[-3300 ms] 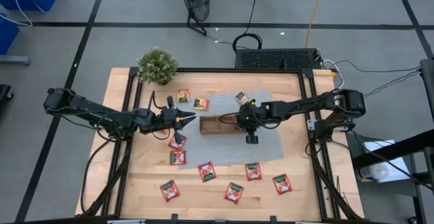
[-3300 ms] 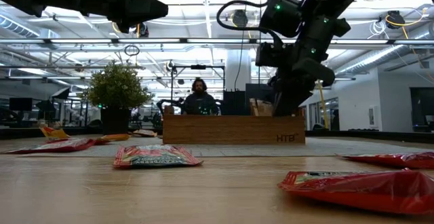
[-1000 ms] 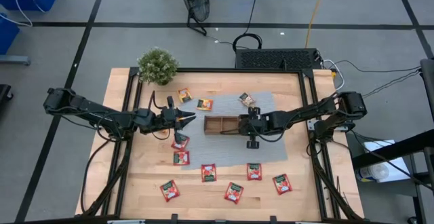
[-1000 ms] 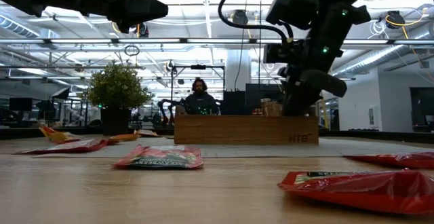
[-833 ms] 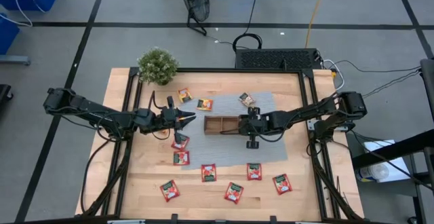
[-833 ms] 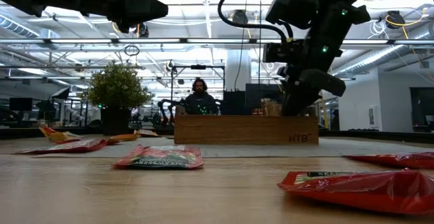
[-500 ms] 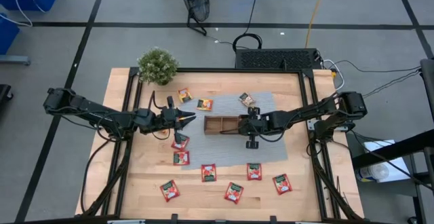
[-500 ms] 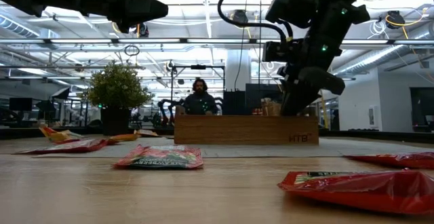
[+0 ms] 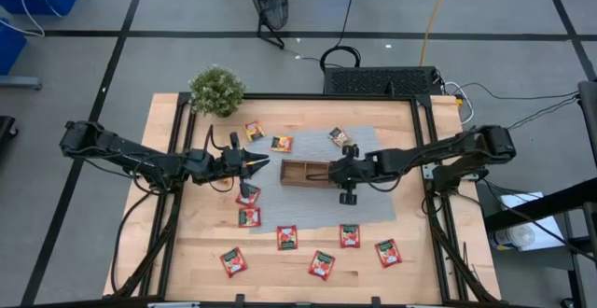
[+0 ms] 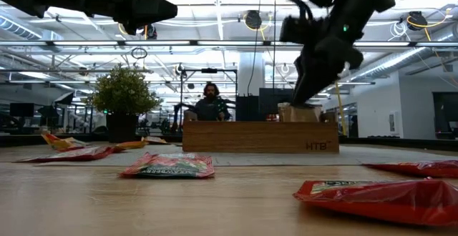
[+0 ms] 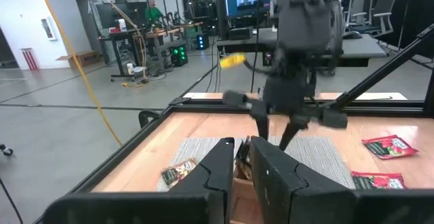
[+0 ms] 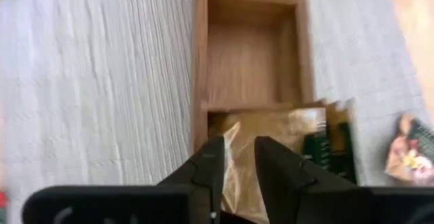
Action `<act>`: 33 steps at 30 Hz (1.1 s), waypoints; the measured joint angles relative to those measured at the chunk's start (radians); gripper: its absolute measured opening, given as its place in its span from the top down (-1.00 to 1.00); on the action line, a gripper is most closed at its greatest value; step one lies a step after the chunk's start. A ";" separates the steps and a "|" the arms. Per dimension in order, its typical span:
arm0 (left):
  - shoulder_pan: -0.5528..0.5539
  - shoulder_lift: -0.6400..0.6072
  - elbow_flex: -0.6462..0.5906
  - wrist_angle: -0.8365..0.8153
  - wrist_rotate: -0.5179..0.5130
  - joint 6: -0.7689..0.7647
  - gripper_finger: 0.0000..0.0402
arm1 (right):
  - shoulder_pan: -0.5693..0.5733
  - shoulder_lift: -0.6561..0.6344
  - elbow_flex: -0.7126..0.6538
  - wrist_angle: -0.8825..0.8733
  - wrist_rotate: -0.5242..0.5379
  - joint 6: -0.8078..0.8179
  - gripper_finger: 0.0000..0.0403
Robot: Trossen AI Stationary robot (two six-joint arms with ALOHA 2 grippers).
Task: Pick & Place Tea
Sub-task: Put the brown tea bag into the right section of the wooden organizer
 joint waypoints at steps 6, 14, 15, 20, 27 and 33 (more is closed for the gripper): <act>0.000 0.000 0.000 0.000 0.000 0.000 0.71 | 0.001 -0.084 0.000 -0.012 0.001 -0.002 0.57; 0.000 0.000 0.000 0.000 0.000 0.000 0.71 | -0.026 -0.119 0.000 0.244 0.154 -0.219 0.59; 0.000 0.000 0.000 0.000 0.000 0.000 0.71 | -0.033 -0.119 0.000 0.271 0.162 -0.237 0.59; 0.000 0.000 0.000 0.000 0.000 0.000 0.71 | -0.072 -0.124 -0.030 0.358 0.159 -0.313 0.50; 0.000 0.000 0.000 0.000 0.000 0.000 0.71 | -0.203 -0.143 -0.081 0.443 0.159 -0.423 0.22; 0.000 0.000 0.000 0.000 0.000 0.000 0.71 | -0.415 -0.131 -0.140 0.639 0.075 -0.461 0.00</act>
